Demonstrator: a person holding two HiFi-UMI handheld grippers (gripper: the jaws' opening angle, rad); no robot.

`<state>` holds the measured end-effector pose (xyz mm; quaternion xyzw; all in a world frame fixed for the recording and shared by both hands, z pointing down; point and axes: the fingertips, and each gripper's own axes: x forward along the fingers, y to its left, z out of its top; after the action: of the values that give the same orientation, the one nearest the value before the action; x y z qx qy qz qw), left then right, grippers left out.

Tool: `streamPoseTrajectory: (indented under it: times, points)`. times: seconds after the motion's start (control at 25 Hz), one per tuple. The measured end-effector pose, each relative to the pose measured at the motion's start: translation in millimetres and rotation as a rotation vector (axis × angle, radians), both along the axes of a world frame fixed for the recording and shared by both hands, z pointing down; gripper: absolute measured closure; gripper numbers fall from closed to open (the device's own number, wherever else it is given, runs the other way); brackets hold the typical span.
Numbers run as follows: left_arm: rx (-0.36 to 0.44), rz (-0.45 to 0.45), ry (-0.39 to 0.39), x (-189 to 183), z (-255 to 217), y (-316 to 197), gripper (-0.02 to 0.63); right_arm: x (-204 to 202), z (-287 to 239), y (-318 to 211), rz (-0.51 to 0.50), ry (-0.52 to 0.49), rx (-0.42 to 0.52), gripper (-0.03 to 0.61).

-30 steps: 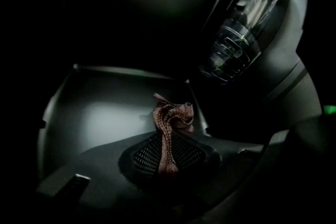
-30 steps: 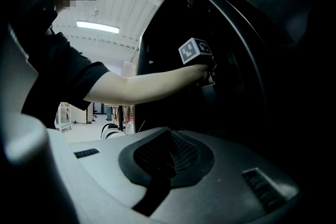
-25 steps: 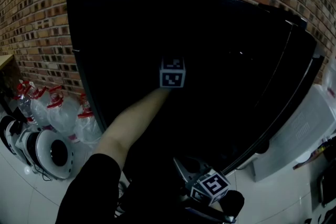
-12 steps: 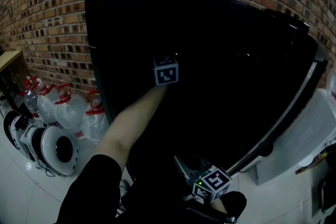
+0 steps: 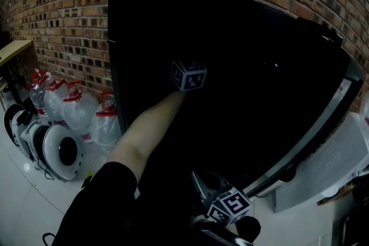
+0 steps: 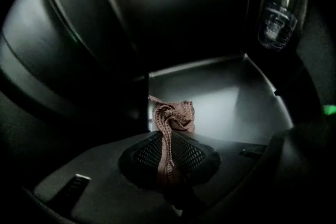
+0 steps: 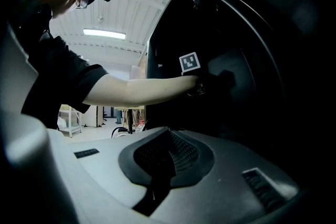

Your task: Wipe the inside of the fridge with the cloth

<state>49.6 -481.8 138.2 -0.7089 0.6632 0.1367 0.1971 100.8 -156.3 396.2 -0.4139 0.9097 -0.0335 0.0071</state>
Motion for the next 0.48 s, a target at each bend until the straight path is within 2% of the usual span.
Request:
streamPoseTrajectory:
  times: [0.08, 0.16, 0.32, 0.4, 0.48]
  points:
    - [0.001, 0.017, 0.029, -1.8, -0.2, -0.2, 0.566, 4.4, -1.0, 1.4, 0.004, -0.006, 0.004, 0.574]
    - [0.0, 0.071, 0.082, -2.2, 1.4, 1.4, 0.566, 7.7, -1.6, 2.8, 0.01, -0.015, 0.008, 0.574]
    - [-0.005, 0.314, 0.196, 12.3, 12.1, 22.3, 0.566, 6.6, 2.1, 3.5, 0.012, -0.028, -0.005, 0.574]
    - [0.001, 0.419, 0.198, 30.0, 20.1, 40.2, 0.567, 4.2, 3.9, 0.9, 0.002, -0.02, -0.011, 0.574]
    - [0.006, 0.5, 0.148, 57.9, 30.7, 55.6, 0.566, 0.8, 5.1, -1.3, -0.007, -0.016, -0.012, 0.574]
